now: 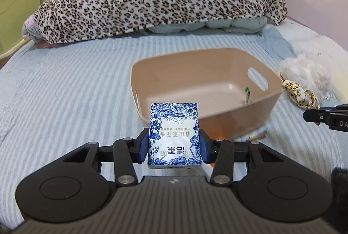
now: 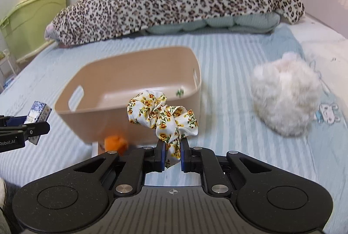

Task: Organize objects
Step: 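Carry both items over the basket and release them inside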

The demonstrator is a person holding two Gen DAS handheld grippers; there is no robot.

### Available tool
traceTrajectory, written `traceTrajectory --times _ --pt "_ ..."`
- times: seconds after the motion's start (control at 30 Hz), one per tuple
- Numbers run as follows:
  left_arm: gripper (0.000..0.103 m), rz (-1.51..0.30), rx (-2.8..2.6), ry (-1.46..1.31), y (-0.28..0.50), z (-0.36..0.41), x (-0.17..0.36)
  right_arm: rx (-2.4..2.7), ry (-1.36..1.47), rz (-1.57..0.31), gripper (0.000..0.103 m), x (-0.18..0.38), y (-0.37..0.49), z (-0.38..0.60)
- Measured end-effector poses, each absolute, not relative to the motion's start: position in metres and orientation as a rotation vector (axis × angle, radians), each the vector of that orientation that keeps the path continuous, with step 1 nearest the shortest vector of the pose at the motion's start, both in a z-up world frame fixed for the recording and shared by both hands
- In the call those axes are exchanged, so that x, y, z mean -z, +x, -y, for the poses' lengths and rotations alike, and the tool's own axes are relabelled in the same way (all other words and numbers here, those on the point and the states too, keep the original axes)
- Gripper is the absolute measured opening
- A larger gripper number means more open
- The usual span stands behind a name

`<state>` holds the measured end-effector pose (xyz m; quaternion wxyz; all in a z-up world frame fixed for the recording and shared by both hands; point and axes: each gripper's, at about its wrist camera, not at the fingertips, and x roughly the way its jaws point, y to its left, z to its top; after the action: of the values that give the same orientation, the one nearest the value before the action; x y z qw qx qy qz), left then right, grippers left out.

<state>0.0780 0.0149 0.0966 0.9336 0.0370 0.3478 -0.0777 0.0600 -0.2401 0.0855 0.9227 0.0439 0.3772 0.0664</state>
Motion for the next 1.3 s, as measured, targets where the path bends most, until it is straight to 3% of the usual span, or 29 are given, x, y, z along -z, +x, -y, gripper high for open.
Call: traceTrajectory --times 0.4,0.77,1.07,1.1,1.17,1.23,1.27,1.3 --pt "0.048 -0.677 0.130 0.119 0.145 0.000 -0.110 -0.125 0.023 -0.735 0.012 -0.100 0.123 0.232" --pt "0.048 -0.779 0.085 0.149 0.212 0.012 -0.064 -0.117 -0.034 -0.802 0.012 -0.064 0.185 0.215" --pt "0.048 -0.865 0.079 0.139 0.225 0.007 -0.036 -0.128 -0.089 -0.866 0.015 -0.042 0.200 0.202" --pt "0.048 -0.864 0.083 0.130 0.224 0.007 -0.037 -0.125 -0.097 -0.858 0.029 -0.041 0.198 0.201" --pt "0.049 -0.859 0.092 0.120 0.220 0.005 -0.044 -0.124 -0.091 -0.847 0.036 -0.042 0.193 0.201" --pt "0.064 -0.843 0.083 0.119 0.216 0.004 -0.053 -0.128 -0.078 -0.837 0.043 -0.046 0.189 0.203" --pt "0.077 -0.826 0.072 0.120 0.211 0.003 -0.058 -0.128 -0.072 -0.829 0.052 -0.050 0.187 0.204" --pt "0.082 -0.807 0.065 0.121 0.207 0.003 -0.064 -0.124 -0.065 -0.815 0.064 -0.055 0.183 0.206"
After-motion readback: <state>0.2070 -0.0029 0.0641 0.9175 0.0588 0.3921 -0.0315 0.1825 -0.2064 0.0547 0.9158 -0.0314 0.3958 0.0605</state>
